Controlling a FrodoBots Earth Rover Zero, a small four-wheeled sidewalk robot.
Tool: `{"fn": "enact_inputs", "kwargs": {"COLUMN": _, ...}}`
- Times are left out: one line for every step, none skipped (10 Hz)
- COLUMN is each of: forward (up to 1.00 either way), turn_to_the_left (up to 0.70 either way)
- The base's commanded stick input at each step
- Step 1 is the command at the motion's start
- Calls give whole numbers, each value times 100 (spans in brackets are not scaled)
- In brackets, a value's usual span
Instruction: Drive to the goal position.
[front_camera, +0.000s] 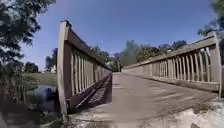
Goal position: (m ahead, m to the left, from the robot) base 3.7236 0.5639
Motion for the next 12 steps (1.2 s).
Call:
{"fn": "enact_inputs", "kwargs": {"forward": 45, "turn_to_the_left": 2}}
{"fn": "enact_inputs", "kwargs": {"forward": 45, "turn_to_the_left": 2}}
{"fn": "enact_inputs", "kwargs": {"forward": 45, "turn_to_the_left": 2}}
{"fn": "enact_inputs", "kwargs": {"forward": 45, "turn_to_the_left": 2}}
{"fn": "enact_inputs", "kwargs": {"forward": 45, "turn_to_the_left": 2}}
{"fn": "enact_inputs", "kwargs": {"forward": 45, "turn_to_the_left": 2}}
{"fn": "enact_inputs", "kwargs": {"forward": 45, "turn_to_the_left": 2}}
{"fn": "enact_inputs", "kwargs": {"forward": 45, "turn_to_the_left": 2}}
{"fn": "enact_inputs", "kwargs": {"forward": 45, "turn_to_the_left": 2}}
{"fn": "enact_inputs", "kwargs": {"forward": 45, "turn_to_the_left": 2}}
{"fn": "enact_inputs", "kwargs": {"forward": 45, "turn_to_the_left": 2}}
{"fn": "enact_inputs", "kwargs": {"forward": 45, "turn_to_the_left": 2}}
